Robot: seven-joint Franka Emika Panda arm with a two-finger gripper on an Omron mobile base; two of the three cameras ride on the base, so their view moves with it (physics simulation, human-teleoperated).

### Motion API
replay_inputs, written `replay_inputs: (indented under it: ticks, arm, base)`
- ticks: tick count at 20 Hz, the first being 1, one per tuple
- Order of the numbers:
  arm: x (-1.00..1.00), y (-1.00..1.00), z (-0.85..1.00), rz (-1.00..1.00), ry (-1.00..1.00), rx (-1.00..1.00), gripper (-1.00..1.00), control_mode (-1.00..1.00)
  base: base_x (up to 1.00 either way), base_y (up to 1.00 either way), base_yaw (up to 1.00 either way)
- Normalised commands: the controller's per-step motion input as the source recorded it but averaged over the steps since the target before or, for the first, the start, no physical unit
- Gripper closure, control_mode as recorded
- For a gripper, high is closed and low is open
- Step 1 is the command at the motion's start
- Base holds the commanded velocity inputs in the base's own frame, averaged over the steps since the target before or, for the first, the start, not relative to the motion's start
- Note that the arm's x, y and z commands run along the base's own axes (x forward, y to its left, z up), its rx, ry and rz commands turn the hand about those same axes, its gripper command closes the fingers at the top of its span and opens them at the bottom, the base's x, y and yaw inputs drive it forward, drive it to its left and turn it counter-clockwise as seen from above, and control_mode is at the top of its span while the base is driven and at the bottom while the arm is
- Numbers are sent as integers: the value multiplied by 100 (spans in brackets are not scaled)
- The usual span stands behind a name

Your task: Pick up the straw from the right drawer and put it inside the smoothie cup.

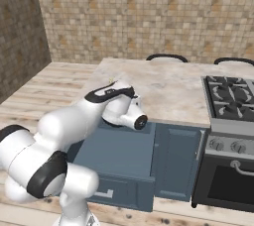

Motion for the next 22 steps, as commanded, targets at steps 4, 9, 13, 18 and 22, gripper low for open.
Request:
replay_inputs:
  ticks: [4,9,13,18,22]
  arm:
    - [0,16,60,10,-16,0,100,-100]
    - [0,19,15,7,-13,0,100,-100]
    - [1,19,0,5,-6,0,100,-100]
    - [18,14,0,3,0,0,100,-100]
    - [31,0,0,0,3,0,100,-100]
  base:
    - [0,0,0]
    - [0,0,0]
    - [0,0,0]
    - [0,0,0]
    - [0,0,0]
